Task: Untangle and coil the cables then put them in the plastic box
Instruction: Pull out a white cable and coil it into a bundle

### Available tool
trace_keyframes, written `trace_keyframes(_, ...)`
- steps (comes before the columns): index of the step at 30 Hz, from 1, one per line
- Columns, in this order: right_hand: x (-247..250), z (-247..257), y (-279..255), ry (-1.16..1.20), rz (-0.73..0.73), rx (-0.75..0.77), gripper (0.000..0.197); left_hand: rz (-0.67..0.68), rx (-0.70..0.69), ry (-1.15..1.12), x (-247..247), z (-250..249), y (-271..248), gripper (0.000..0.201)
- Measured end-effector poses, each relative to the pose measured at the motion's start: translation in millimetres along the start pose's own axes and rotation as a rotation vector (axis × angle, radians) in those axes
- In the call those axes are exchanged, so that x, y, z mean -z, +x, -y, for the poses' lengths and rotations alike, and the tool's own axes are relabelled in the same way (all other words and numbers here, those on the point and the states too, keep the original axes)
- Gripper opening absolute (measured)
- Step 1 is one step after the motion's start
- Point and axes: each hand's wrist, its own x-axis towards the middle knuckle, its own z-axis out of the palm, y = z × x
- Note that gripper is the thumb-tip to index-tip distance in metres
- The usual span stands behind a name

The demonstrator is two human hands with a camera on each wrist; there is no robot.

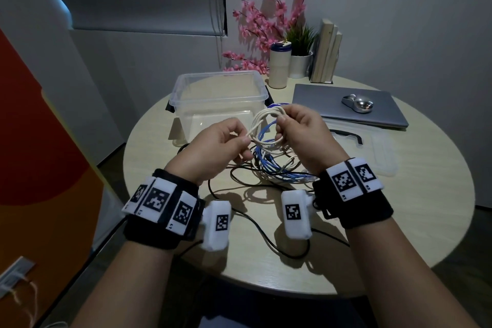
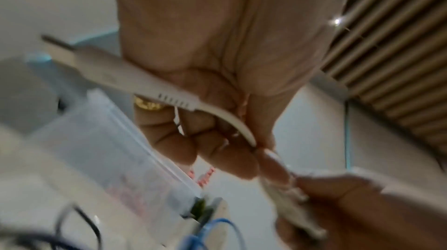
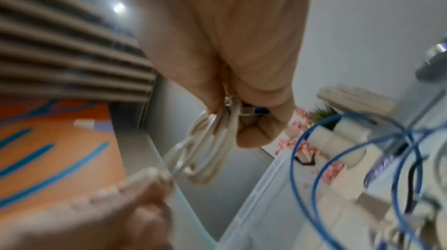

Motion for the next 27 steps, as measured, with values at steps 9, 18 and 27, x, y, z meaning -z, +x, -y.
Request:
trace_keyframes(9,-3,4,-5,0.068,0.071,-0.020,0.024,-0.160,-0.013,0.570,1,-2,6,0.019)
trace_keyframes(18,-2,3,-7,0.141,0.106,-0.030,0.021,-0.473,-0.065,0.620,-7,14,13,0.005)
trace_keyframes(27,-15,0,-11,0.190,0.140,-0.106,0.016,-0.606,0.046,-0.192,-4,16,7,0.021)
